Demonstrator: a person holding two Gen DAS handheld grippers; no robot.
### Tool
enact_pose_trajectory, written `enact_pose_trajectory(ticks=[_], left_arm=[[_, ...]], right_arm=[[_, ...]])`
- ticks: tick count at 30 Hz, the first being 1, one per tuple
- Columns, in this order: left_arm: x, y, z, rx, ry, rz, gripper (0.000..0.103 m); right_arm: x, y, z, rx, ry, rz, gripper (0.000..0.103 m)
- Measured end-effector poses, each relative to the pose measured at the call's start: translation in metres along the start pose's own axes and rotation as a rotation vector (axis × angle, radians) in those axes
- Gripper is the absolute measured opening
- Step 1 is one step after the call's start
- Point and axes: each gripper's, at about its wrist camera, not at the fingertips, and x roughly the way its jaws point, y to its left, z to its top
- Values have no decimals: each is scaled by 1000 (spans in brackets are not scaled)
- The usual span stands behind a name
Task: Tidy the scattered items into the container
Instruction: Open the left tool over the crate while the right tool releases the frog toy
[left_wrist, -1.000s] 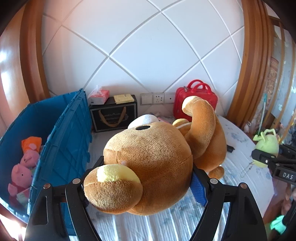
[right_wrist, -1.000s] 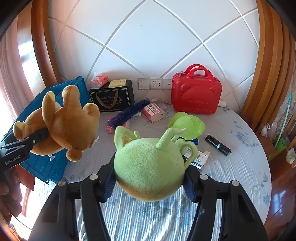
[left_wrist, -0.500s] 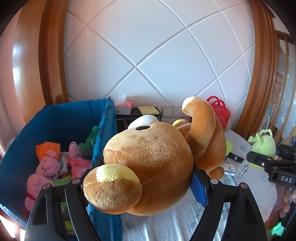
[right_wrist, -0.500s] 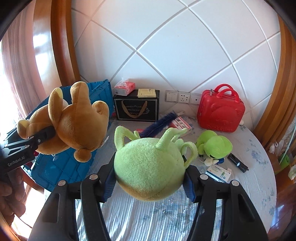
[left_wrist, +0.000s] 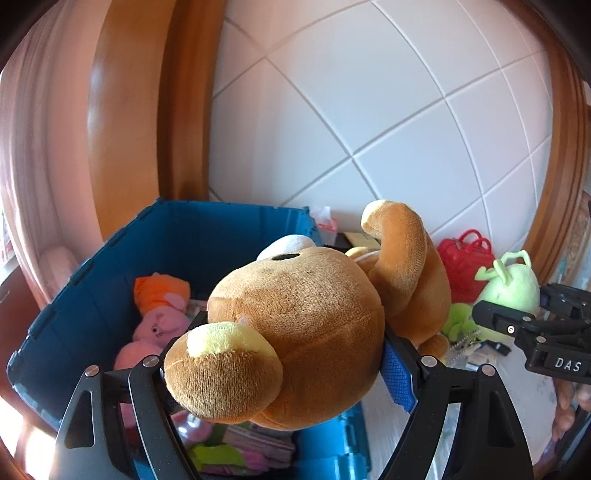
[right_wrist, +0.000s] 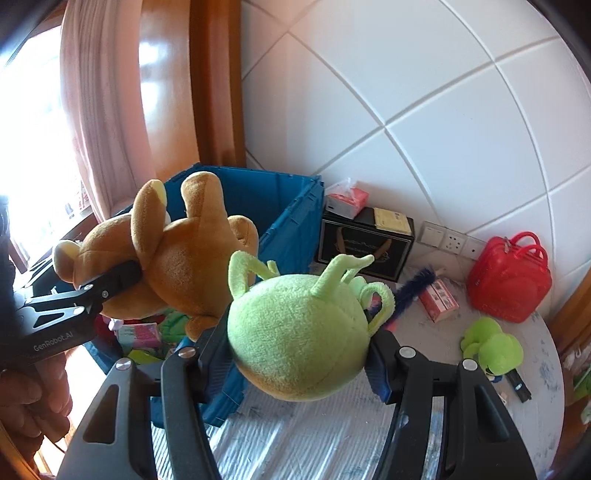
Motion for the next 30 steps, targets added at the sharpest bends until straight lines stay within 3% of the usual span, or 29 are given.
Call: enact_pose_trajectory(ticks=[15,30], left_arm=[[-5,109,6,-107,-38,147,83],[11,155,18,-128,-49,180,83]], right_arm=[[44,106,41,-164,24,128,59],[74,153,57,-195,55,184,59]])
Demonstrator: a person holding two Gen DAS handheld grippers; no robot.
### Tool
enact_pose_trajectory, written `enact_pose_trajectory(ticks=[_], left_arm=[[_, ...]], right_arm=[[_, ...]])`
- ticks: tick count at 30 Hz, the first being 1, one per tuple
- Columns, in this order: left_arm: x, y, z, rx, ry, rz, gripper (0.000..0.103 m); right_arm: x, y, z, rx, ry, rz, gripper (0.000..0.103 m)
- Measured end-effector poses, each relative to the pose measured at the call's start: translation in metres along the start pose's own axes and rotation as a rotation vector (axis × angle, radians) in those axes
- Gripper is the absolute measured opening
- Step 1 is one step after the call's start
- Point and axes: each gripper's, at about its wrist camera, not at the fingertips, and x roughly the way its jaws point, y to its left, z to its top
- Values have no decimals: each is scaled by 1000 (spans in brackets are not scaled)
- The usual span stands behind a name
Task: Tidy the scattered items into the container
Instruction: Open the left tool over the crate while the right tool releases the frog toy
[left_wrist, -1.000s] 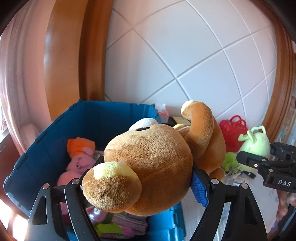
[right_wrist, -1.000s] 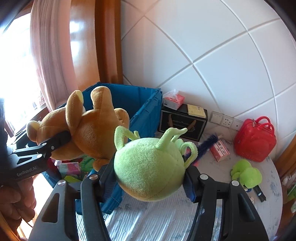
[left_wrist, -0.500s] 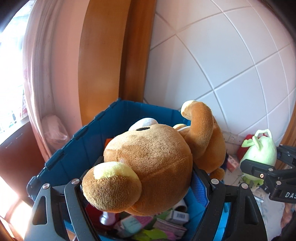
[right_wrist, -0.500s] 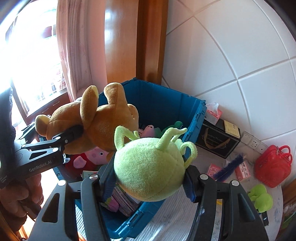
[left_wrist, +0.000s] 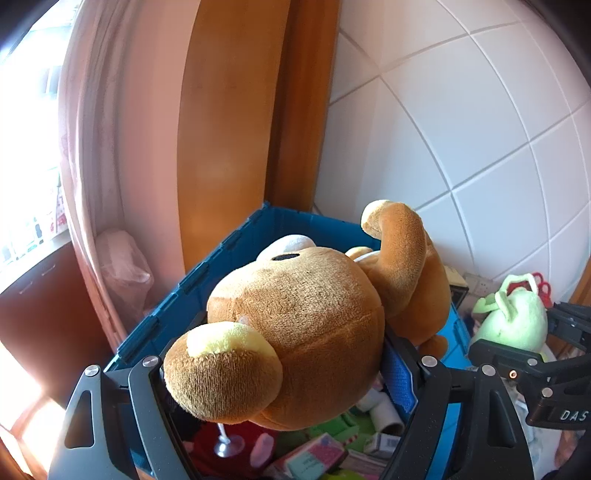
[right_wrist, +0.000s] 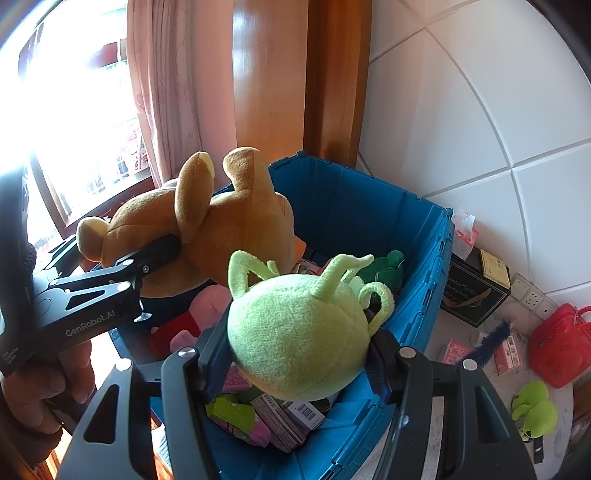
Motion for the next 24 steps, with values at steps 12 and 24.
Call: enact_pose_trajectory(ticks=[12,24], left_arm=[[-7,-9,0,11,-43,26,98],[-8,-66,-16,63,-7,-51,98]], right_arm=[[4,-5,-5,13,-4,-22,84],[-29,-58,-46,147,-21,-62,85]])
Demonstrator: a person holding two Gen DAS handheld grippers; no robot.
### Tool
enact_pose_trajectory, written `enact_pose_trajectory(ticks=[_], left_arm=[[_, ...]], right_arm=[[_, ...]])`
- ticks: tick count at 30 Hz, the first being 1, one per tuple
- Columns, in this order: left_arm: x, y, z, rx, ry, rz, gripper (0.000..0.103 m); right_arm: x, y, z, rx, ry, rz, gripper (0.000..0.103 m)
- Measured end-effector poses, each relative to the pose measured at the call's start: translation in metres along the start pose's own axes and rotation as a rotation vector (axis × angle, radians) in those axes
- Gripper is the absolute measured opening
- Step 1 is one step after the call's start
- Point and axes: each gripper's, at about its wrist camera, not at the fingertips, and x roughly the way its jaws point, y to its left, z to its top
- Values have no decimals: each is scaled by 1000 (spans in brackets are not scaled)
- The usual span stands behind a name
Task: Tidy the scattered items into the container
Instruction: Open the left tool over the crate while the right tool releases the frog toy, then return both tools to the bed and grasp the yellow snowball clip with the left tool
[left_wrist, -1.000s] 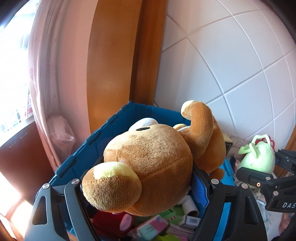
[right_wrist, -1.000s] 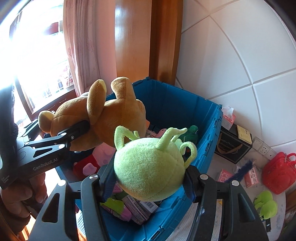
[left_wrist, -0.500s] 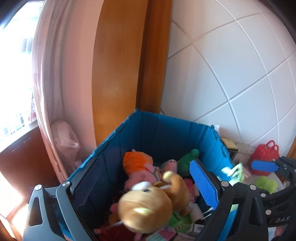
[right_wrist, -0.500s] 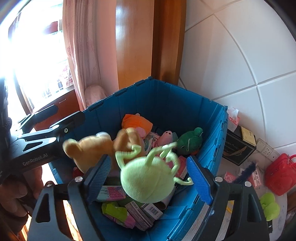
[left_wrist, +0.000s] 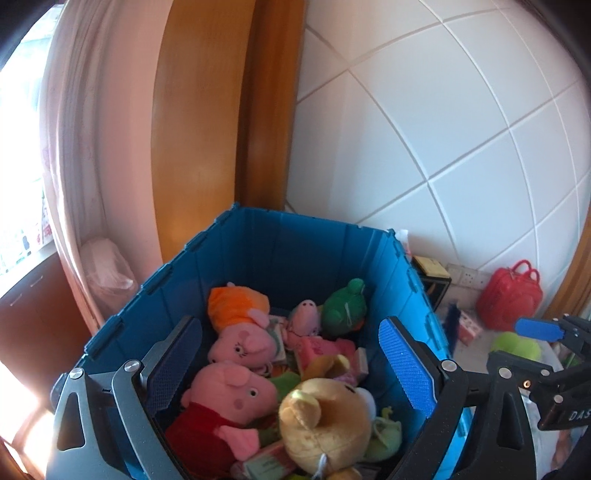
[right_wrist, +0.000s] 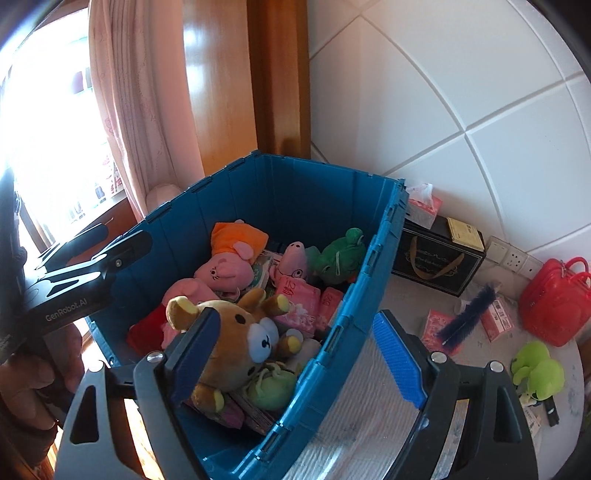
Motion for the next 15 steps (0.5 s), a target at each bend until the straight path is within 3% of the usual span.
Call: enact_pose_trajectory(ticks=[7,15], left_arm=[[-5,-71,-7,69,16,-55,98],[-4,-184,-24,170,51,-129,98]], right_arm=[[-28,-58,-38,75,1,-37,85],[-66,-154,-93,178,12,-106,85]])
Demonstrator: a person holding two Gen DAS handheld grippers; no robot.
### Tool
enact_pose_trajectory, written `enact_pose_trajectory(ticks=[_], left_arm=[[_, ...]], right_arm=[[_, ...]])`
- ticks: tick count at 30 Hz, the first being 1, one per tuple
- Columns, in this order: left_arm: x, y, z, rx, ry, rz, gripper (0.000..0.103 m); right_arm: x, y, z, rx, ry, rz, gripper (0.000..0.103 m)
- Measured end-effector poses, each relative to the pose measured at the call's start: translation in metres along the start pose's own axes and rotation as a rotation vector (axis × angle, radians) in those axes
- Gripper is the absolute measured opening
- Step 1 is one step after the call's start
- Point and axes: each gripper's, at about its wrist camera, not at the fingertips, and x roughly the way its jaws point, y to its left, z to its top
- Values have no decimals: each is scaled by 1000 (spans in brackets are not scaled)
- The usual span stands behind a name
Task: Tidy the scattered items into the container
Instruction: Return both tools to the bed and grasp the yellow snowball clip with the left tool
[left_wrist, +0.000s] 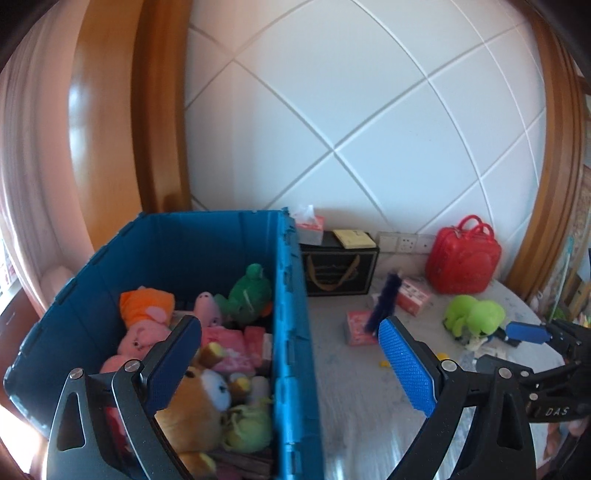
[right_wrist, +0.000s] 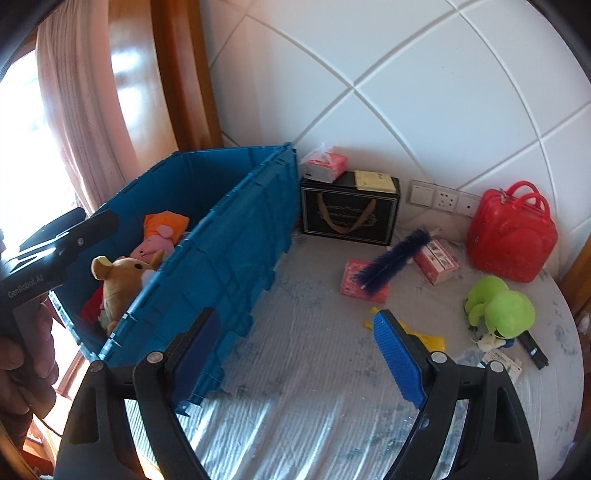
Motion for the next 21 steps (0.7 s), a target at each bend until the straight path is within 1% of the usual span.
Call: enact_pose_trajectory(ticks=[4,10,13,15,18,21], left_arm=[[23,-55,-9,49,50,-33,98],[67,-137,-33,146,117,-114,98],[97,-176,-48,213,147,-159,98],[118,-201,-58,261,152,-187,98],[157,-235,-75,339,172,-230,98],[201,-264,-94,416,199,-262,98]], right_arm=[[-5,-64,-20,52,22,-39,85],[-9,-154,-60,127,63,-107,85],[-11,-197,-81,171,85,-142,85],[-12,-226,-99,208,104,-168,85],[-13,-259,-127,252,135,-200,85],[-6,-283,-156,292,170,-221,85]])
